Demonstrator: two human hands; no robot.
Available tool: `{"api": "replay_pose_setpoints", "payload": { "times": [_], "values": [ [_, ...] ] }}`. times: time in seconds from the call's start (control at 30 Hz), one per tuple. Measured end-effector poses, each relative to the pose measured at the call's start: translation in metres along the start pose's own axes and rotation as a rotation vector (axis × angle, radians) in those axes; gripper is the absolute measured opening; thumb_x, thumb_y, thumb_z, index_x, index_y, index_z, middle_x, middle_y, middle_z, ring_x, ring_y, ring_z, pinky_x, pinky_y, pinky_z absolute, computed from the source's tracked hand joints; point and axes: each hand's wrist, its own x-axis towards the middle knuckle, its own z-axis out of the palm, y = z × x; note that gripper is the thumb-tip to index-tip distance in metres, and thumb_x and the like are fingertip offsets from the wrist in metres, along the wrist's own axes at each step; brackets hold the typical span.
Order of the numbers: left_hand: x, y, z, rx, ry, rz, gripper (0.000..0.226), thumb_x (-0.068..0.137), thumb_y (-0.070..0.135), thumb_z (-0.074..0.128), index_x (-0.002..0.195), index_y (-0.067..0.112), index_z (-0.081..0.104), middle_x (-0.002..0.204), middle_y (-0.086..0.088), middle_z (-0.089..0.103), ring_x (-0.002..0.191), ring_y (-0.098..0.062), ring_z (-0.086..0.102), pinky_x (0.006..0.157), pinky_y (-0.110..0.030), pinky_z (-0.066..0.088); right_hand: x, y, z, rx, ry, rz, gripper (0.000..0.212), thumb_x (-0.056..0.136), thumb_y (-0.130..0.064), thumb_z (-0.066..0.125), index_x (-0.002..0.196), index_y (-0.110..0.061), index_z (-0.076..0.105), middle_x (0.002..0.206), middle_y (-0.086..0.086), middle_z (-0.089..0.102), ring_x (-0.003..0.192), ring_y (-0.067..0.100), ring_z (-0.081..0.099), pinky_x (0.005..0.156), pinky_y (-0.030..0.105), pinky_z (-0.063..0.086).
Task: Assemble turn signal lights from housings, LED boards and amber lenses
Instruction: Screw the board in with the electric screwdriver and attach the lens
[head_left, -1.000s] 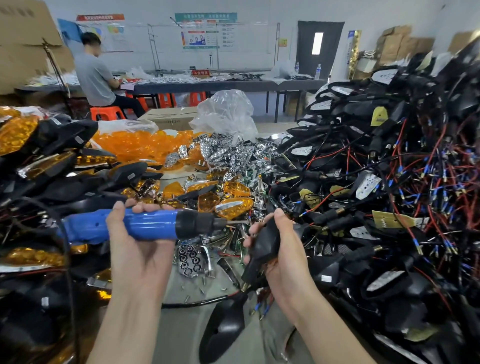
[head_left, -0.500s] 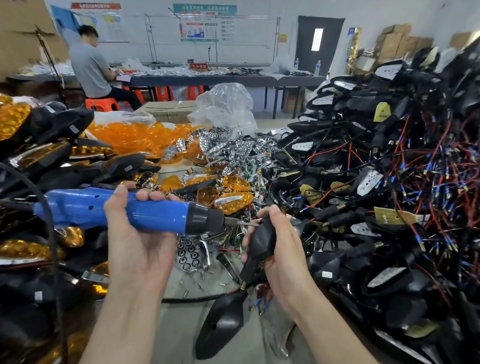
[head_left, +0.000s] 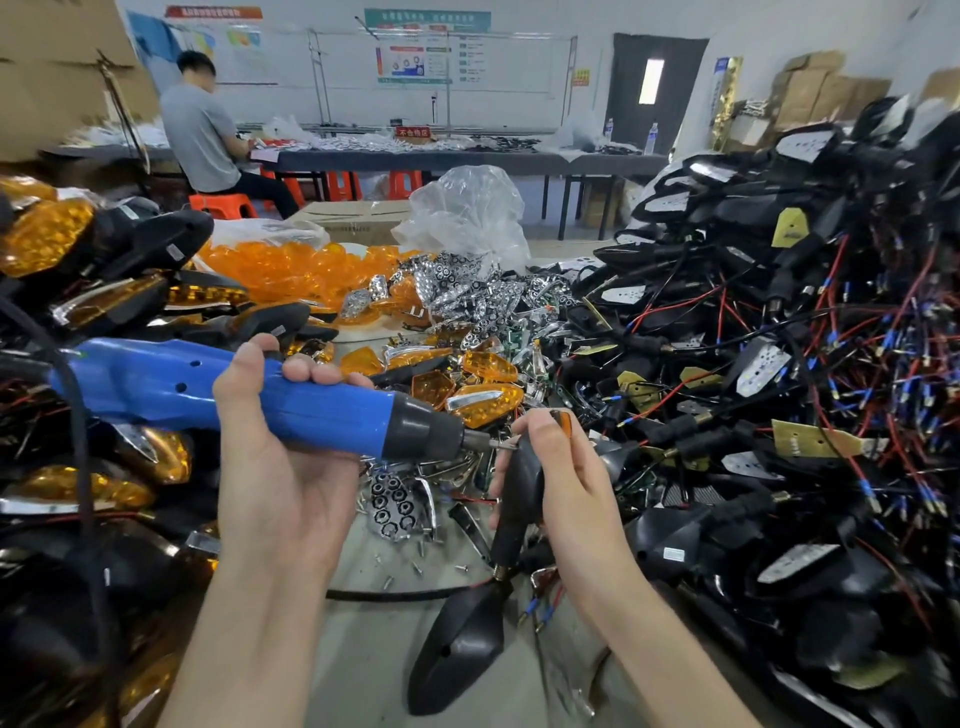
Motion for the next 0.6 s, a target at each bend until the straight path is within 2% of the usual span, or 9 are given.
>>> {"api": "replay_pose_setpoints", "payload": {
  "times": [0.23,0.6],
  "values": [
    [-0.0032,0.0046,0.0067,0.032,-0.023,0.057,0.015,0.097,0.031,0.057,0.106,0.022,0.049,0.076,0.009,0.054,0.071,-0.009,0.055,0.083,-0.032,0.053,-0.0007,0.0028,0.0028,-0.087,0.0,-0.032,0.041,0.088,-0.065,0.055,0.091,-0.024,0.056,0.073,0.001,0.065,0.06,0.015,0.062,0.056,0.03,0.055],
    [-0.0035,-0.0018,0.0047,0.0,0.01,0.025,0.01,0.098,0.027,0.056,0.102,0.021,0.05,0.077,0.009,0.054,0.07,-0.008,0.055,0.082,-0.032,0.053,-0.0067,-0.0009,0.0014,-0.126,0.0,-0.08,0.042,0.09,-0.061,0.05,0.091,-0.02,0.05,0.071,-0.001,0.059,0.058,0.013,0.06,0.053,0.032,0.056]
  ]
}}
